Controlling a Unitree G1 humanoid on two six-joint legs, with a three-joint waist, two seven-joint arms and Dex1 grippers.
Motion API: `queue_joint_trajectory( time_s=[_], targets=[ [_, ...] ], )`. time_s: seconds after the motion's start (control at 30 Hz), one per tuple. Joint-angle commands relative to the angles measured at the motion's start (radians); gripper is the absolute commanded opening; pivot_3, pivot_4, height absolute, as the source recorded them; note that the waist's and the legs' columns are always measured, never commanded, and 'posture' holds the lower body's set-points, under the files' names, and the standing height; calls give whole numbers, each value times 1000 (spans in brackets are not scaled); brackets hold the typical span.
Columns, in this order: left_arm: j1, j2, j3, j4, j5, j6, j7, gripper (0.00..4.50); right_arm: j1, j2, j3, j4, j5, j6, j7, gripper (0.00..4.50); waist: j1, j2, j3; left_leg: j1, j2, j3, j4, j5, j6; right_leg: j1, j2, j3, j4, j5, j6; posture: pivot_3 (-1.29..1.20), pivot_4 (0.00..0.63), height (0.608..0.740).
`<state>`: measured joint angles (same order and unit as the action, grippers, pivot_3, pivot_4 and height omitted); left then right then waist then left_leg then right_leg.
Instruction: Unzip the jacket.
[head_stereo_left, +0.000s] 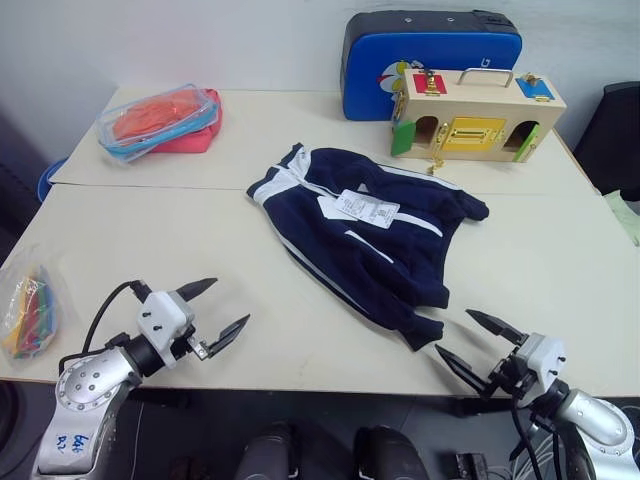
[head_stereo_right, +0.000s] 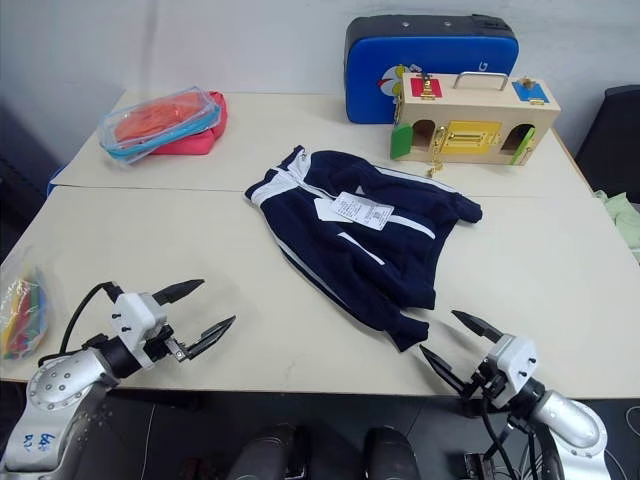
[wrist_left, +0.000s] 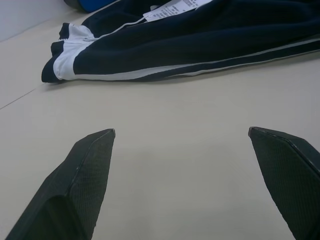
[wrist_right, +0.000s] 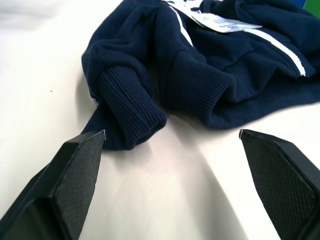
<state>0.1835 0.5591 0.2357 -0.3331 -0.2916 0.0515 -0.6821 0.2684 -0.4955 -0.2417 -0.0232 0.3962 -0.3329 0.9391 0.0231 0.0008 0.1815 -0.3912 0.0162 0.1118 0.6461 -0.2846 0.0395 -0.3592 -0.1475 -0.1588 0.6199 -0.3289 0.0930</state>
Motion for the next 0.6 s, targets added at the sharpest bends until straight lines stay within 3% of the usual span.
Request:
queue_joint_trajectory(
  time_s=[0.03,0.17,0.3,0.6],
  targets=[
    [6,-8,33,-7,-3,-34,17,4500,25,-3,-19,-52,11,-25,-8,4489,0,0,0,0,0,0,0,0,0,0,0,0,0,0,0,0,150,740],
    [-2,-18,33,-20,-55,8,15,4500,38,-8,-20,-69,16,-26,-10,4489,0,0,0,0,0,0,0,-1,1,0,0,0,0,0,0,0,150,740],
    [22,33,75,-27,-211,87,-105,4500,63,-24,-18,-134,33,-14,0,4489,-1,1,0,0,1,1,0,-1,1,-1,0,0,0,-1,-1,0,150,740],
    [41,68,98,-14,-218,60,-181,4500,64,-54,28,-254,56,76,10,4489,0,1,0,0,1,1,0,-3,-1,-1,0,0,0,-1,-2,0,150,740]
  ],
)
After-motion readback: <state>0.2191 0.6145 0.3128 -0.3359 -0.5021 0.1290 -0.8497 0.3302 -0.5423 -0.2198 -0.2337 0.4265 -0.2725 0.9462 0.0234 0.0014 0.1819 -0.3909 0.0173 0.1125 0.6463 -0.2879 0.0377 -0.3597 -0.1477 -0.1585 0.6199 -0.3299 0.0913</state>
